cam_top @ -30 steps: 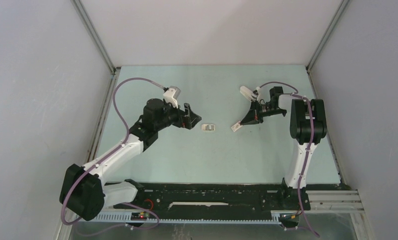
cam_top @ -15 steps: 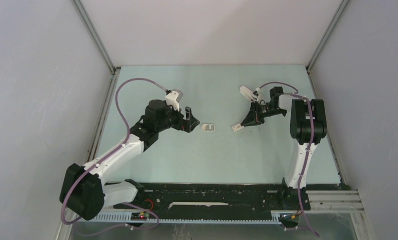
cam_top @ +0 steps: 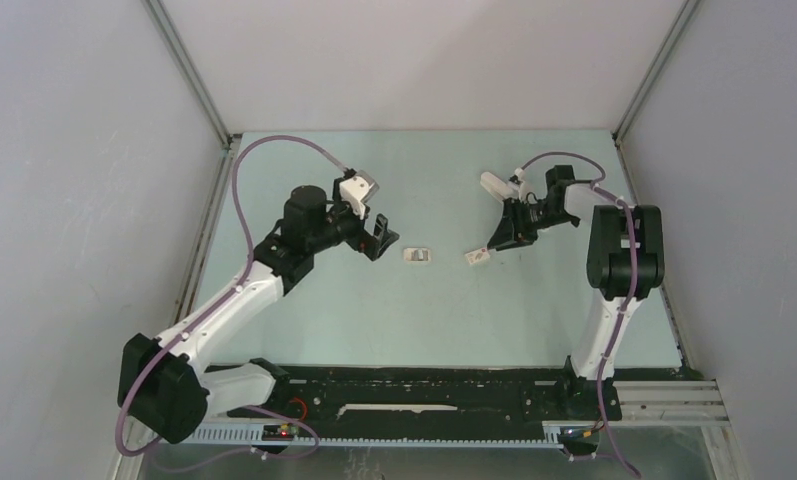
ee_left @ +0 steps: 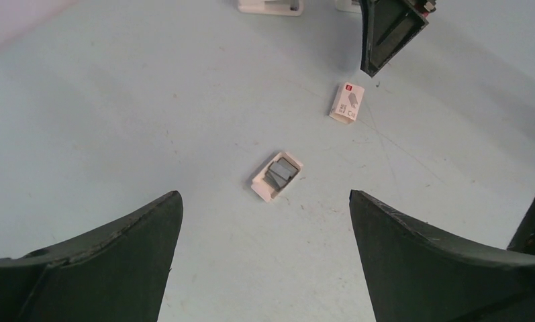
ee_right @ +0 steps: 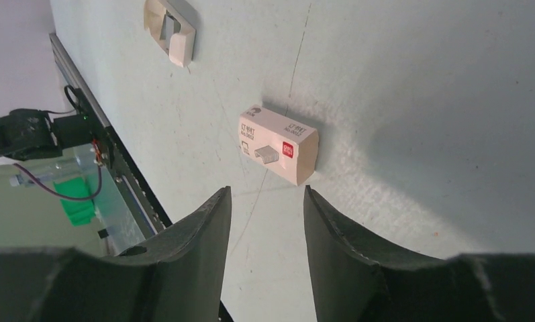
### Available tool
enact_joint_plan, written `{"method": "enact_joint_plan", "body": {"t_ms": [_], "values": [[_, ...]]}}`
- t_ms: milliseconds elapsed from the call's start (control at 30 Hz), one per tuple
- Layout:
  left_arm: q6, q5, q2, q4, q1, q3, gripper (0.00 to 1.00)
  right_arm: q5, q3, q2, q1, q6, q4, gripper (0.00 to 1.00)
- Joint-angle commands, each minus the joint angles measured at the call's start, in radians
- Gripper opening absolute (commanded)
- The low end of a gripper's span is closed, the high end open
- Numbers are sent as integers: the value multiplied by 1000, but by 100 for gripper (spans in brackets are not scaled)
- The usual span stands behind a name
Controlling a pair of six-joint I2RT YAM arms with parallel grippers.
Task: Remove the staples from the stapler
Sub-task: Place the staple box at the center of the board, then move the staple box to the center of the board.
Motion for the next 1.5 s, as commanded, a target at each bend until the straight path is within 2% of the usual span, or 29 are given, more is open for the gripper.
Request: {"method": "enact_joint_plan", "body": {"t_ms": [0, 300, 433, 533, 633, 767, 933, 1000, 1133, 1200, 1467], "values": [[236, 127, 45, -48, -8, 87, 100, 0, 33, -83, -9, -121, -74, 53], [600, 238, 170, -229, -22, 170, 100, -221, 179, -171, -8, -486, -247, 57], [718, 288, 253, -296, -22, 209, 99, -376, 177, -204, -7, -905, -343, 69], [789, 289, 346, -371, -22, 272, 96, -428, 245, -152, 0, -1406, -696, 78], [847, 256, 436, -419, -38, 329, 94, -468, 321, -80, 5, -1602, -903, 78], [904, 197, 538, -485, -64, 408, 89, -473, 268, -68, 9, -1644, -920, 77], [927, 140, 645, -527, -79, 493, 85, -438, 232, -77, 1, -1604, -907, 75], [927, 127, 675, -538, -85, 523, 84, -426, 216, -92, -5, -1505, -841, 74], [928, 110, 714, -555, -94, 558, 83, -351, 154, -156, -10, -1198, -581, 76], [927, 103, 716, -554, -96, 554, 83, -332, 120, -192, -12, -1136, -505, 77], [894, 60, 683, -481, -94, 499, 86, -346, 102, -186, -22, -1171, -540, 76]]}}
